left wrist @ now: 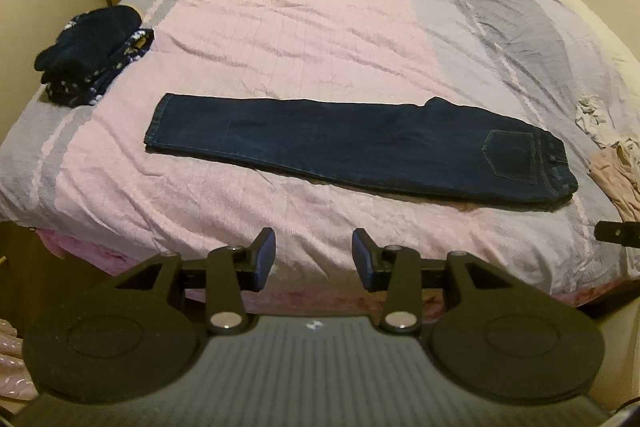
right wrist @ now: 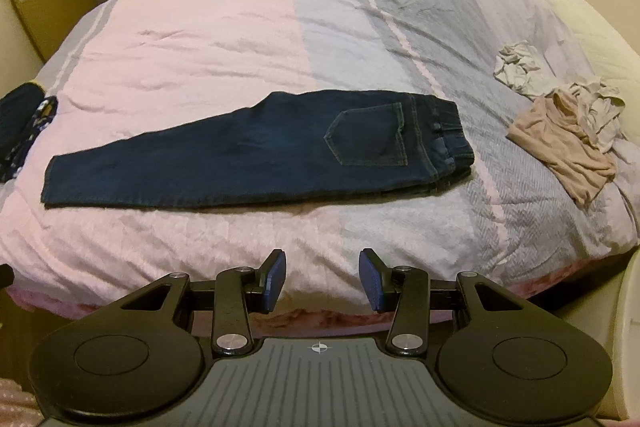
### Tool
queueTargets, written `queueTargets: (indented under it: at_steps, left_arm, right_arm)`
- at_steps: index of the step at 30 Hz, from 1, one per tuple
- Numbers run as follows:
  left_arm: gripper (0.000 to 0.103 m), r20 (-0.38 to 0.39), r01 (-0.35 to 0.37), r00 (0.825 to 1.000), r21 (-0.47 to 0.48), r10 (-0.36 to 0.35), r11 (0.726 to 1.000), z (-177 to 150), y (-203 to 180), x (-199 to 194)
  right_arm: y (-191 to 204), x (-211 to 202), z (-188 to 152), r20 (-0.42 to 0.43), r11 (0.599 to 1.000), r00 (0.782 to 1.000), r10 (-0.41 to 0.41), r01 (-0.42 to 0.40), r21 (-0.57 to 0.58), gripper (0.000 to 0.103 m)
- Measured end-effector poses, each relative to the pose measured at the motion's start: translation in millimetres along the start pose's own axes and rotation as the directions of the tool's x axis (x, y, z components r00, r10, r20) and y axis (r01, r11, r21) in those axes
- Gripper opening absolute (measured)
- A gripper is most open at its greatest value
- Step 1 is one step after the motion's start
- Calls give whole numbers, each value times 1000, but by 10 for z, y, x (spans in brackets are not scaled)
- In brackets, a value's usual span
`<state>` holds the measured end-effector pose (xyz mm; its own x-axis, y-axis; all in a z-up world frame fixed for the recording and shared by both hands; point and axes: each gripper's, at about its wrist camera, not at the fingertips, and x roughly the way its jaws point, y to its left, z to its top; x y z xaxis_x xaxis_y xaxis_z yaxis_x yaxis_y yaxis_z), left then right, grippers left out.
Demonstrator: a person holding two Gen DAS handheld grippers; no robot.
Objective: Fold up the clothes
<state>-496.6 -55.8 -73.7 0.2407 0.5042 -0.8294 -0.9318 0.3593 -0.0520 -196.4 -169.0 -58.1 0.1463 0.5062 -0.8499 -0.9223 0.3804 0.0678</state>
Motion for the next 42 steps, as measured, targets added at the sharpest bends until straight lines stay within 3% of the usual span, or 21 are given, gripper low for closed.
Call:
queueTargets:
  at_steps: [2, 5, 10, 12, 14, 19, 23, 27, 31, 33, 40, 42]
  left_arm:
    - [38, 6, 27, 1000, -17, -27, 1000, 102, 96, 151]
    - [38, 42, 122, 992, -72, -119, 990, 280, 321, 416]
    - [38, 77, 271, 962, -208, -260, 940, 614, 838, 987]
    - [37, 101, 318, 948, -320, -302, 893, 681, 1133, 1230]
    - [36, 101, 323, 945, -432, -311, 842, 701, 1438, 1459]
    - [35, 65, 252, 958, -652, -278, 715, 589, 2242, 2044]
    - [35, 68, 201, 966, -808, -251, 554, 402, 2807, 2512]
    - [36, 114, 200, 970, -879, -217, 433, 265, 3115, 2903]
    - [37, 153, 220, 966, -910, -209, 351, 169, 3276, 3212]
    - [37, 169, 231, 964, -914, -204, 335, 135, 3306, 3312]
    - [38, 214, 268, 959, -893, -183, 360, 93, 3257, 3513]
    - [38, 235, 282, 957, -892, -170, 354, 59, 3235, 3542]
  right_arm:
    - [-9, 53, 75, 28, 1000, 1000, -2, 1, 30, 44]
    - [-34, 121, 225, 109, 995, 994, 6, -18, 103, 44]
    - [-51, 373, 533, 202, 969, 979, 17, -66, 238, 44]
    - [3, 576, 666, 175, 955, 984, 35, -85, 285, 44]
    - [78, 782, 779, 126, 944, 991, 54, -92, 318, 44]
    - [346, 1308, 932, -2, 918, 997, 80, -73, 391, 44]
    - [585, 1668, 950, -82, 910, 994, 75, -35, 412, 44]
    - [801, 1982, 914, -131, 920, 989, 73, -16, 393, 44]
    - [922, 2261, 821, -184, 923, 982, 49, 25, 383, 44]
    - [935, 2370, 777, -197, 922, 980, 37, 43, 385, 44]
    - [893, 2656, 719, -205, 923, 979, 2, 77, 377, 44]
    - [874, 2734, 705, -203, 925, 979, -5, 82, 372, 44]
